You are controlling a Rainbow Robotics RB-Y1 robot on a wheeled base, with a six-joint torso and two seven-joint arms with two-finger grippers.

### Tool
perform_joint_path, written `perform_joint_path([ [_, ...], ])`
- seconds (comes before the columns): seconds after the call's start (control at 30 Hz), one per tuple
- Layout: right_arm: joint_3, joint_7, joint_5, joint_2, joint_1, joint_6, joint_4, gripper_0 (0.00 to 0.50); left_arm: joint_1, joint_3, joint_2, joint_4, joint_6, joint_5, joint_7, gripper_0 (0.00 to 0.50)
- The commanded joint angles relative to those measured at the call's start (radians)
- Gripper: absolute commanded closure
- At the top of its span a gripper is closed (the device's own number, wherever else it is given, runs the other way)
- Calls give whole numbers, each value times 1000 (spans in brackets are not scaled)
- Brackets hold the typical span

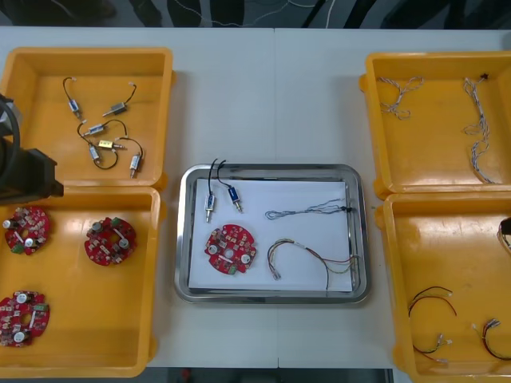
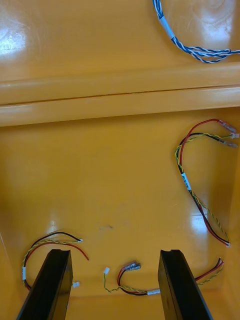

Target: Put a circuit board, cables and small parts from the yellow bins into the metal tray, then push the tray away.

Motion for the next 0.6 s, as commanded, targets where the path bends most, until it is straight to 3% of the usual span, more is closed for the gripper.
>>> perform_joint_path([
  [0.03,-32,-53,-7,-26,8,8,-30,0,92,68,48,-59,7,8,-65,0],
  [0.3,-32,-51,-7,-26,8,6,-31,0,172,111,48,-69,7,4,-168,0],
  [0.6,-32,-53,-8,-26,8,6,-31,0,181,114,51,-66,-31,11,-197,0],
])
